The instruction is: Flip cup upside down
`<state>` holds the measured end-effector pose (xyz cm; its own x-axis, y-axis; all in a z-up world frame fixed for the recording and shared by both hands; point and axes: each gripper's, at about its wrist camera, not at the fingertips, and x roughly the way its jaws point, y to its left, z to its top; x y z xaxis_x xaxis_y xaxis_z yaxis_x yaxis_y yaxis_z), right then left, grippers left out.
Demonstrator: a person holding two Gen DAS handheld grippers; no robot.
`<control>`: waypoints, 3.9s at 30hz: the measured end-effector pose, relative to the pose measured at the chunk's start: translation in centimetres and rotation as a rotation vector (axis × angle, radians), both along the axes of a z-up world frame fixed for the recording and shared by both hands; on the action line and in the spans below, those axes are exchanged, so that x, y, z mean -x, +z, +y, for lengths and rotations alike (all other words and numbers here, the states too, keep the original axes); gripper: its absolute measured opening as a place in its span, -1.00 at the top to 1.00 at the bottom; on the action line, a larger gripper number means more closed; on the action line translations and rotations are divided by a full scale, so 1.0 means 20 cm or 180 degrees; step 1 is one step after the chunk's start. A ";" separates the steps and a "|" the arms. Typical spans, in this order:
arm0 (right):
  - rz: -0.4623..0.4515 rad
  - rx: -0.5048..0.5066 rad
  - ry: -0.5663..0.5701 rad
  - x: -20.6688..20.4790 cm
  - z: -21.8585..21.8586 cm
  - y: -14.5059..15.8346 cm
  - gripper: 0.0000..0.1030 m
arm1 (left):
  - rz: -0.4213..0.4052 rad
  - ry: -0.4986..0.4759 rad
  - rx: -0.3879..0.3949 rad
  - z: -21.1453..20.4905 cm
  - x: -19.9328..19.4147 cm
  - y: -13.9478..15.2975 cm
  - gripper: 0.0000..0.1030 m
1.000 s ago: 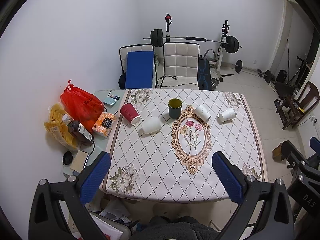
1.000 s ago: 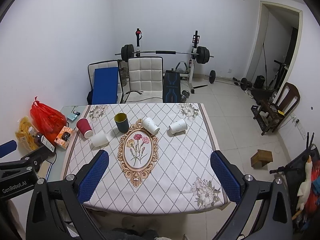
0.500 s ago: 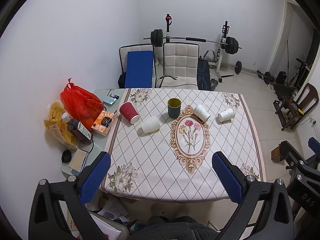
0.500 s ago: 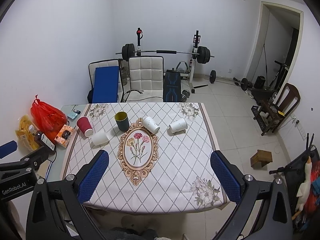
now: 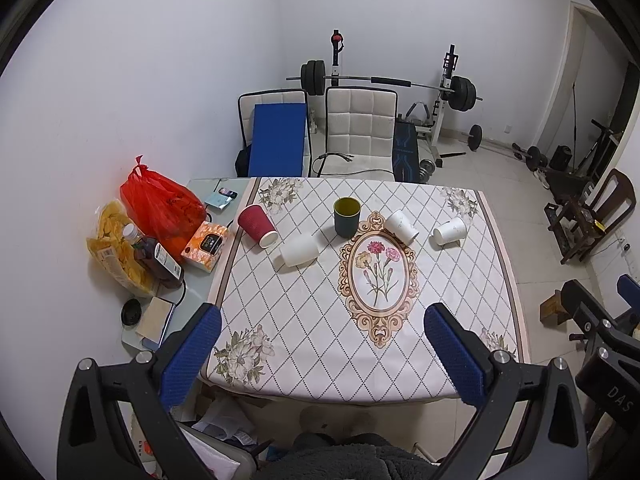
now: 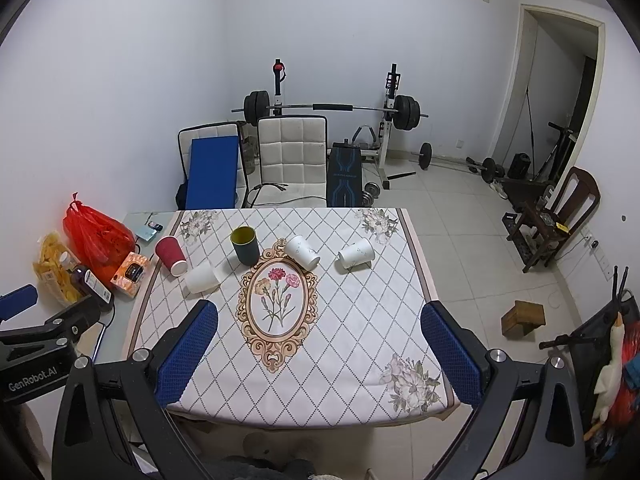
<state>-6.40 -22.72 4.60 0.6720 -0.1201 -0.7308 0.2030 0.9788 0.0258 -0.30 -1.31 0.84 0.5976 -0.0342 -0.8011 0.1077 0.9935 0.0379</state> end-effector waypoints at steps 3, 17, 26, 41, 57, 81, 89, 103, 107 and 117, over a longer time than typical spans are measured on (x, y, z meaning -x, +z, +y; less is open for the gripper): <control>-0.0006 0.0005 0.0006 0.00 0.00 0.01 -1.00 | -0.0010 0.0004 -0.0004 0.00 0.00 0.00 -1.00; -0.0047 0.0012 0.0024 0.01 0.03 0.04 -1.00 | -0.0021 0.0006 0.0011 0.00 0.01 0.01 -1.00; -0.0059 -0.0022 0.0023 0.00 0.04 0.06 -1.00 | -0.0021 0.0005 0.0018 -0.01 0.02 0.02 -1.00; 0.0131 -0.0163 0.0147 -0.08 0.00 -0.10 -1.00 | -0.0030 0.0224 -0.0128 0.02 -0.09 -0.08 -1.00; 0.1279 -0.0480 0.0332 -0.76 0.32 -1.21 -1.00 | 0.0743 0.0140 -0.0761 0.28 -0.80 -0.90 -1.00; 0.2519 -0.0671 -0.0027 -1.51 0.56 -2.23 -1.00 | 0.1407 -0.1466 -0.1678 0.13 -1.65 -1.75 -1.00; 0.2621 -0.0654 -0.0130 -1.56 0.50 -2.27 -1.00 | 0.1506 -0.2161 -0.1996 -0.04 -1.74 -1.90 -1.00; 0.2668 -0.0714 -0.0204 -1.56 0.44 -2.28 -1.00 | 0.1800 -0.2524 -0.1890 -0.17 -1.82 -2.11 -0.76; 0.2682 -0.0711 -0.0221 -1.56 0.43 -2.29 -1.00 | 0.1841 -0.2494 -0.1894 -0.16 -1.86 -2.16 -0.41; 0.2676 -0.0727 -0.0230 -1.54 0.49 -2.29 -1.00 | 0.2044 -0.2017 -0.1473 -0.06 -1.95 -2.20 -0.38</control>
